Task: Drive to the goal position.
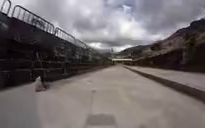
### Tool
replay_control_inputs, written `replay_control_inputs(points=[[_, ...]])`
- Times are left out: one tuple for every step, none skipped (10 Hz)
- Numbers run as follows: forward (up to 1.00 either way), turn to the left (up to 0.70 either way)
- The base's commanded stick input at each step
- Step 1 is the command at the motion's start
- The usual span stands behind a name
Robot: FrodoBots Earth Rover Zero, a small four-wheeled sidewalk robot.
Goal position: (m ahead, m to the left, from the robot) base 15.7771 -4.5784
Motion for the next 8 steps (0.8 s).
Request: replay_control_inputs(points=[[1.0, 0.0], [1.0, 0.0], [1.0, 0.0], [1.0, 0.0], [1.0, 0.0], [1.0, 0.0], [1.0, 0.0], [1.0, 0.0]])
